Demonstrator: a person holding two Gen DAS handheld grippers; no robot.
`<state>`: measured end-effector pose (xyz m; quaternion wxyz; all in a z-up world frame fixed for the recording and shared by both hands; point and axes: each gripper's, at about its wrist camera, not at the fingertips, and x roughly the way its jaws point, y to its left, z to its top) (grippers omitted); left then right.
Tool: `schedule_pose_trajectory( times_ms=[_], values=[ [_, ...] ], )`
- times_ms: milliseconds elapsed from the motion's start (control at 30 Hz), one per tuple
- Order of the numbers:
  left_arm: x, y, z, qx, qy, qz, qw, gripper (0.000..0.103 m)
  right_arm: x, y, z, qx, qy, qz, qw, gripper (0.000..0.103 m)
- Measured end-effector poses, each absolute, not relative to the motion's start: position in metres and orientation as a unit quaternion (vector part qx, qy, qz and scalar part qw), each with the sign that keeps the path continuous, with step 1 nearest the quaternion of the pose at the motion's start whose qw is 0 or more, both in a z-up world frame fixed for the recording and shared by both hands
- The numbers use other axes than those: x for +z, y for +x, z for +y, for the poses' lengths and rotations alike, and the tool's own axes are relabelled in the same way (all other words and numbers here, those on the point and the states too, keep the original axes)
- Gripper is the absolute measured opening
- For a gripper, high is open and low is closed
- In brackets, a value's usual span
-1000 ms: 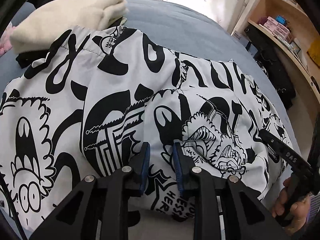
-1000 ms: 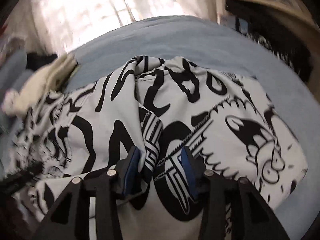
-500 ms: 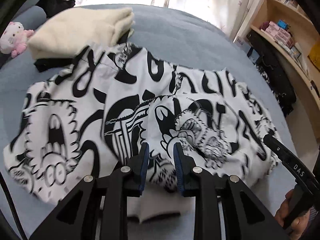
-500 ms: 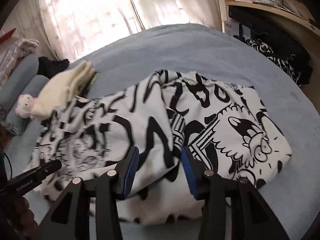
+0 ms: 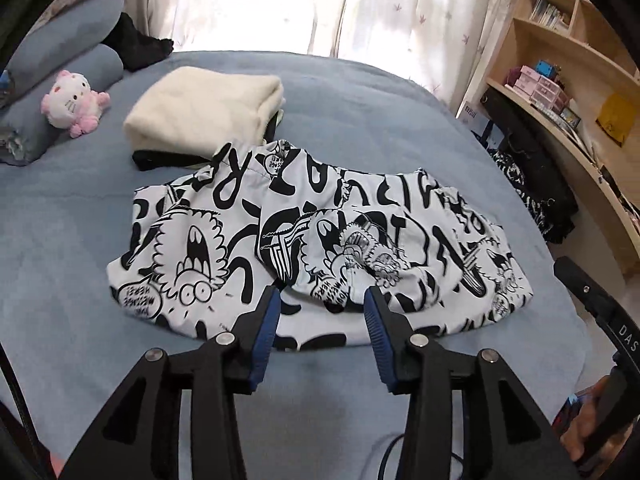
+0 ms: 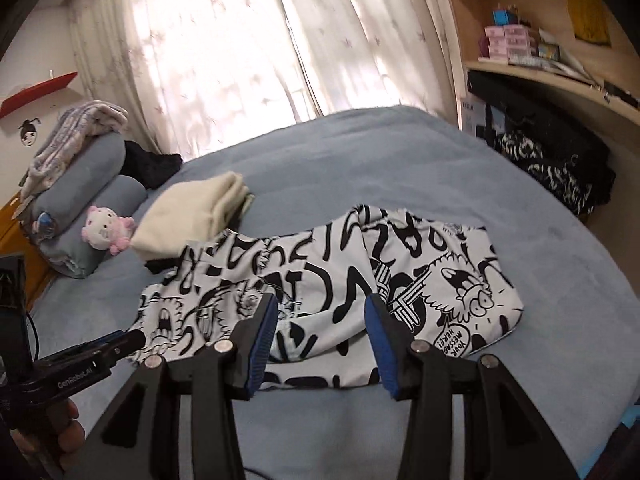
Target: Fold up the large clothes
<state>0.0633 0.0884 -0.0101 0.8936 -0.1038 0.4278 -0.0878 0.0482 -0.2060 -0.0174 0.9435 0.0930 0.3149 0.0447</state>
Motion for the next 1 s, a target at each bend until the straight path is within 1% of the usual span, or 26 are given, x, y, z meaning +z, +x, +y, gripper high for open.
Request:
schedule_pose_trajectory(
  times_ms=[367,533,600,767,1000],
  values=[
    [0.017,0.009,0.1,-0.102,-0.112,0.409,0.9,0.043,0.036,-0.025,-0.194,0.074,0.059,0.276,0.956,0.045],
    [0.019,-0.005,0.102,-0.106,-0.114,0.405,0.901,0.048,0.046,-0.047,-0.187,0.078,0.033,0.256,0.963,0.045],
    [0.015,-0.008,0.103,-0.105,-0.114,0.405,0.901,0.049,0.039,-0.046,-0.183,0.074,0.025,0.259,0.963,0.048],
    [-0.01,-0.002,0.111,-0.094,-0.12,0.427,0.891,0.049,0.003,-0.023,-0.174,0.076,0.029,0.309,0.947,0.048],
    [-0.07,0.025,0.133,-0.076,-0.168,0.483,0.856,0.049,-0.045,0.013,-0.172,0.065,0.045,0.359,0.93,0.048]
  ],
)
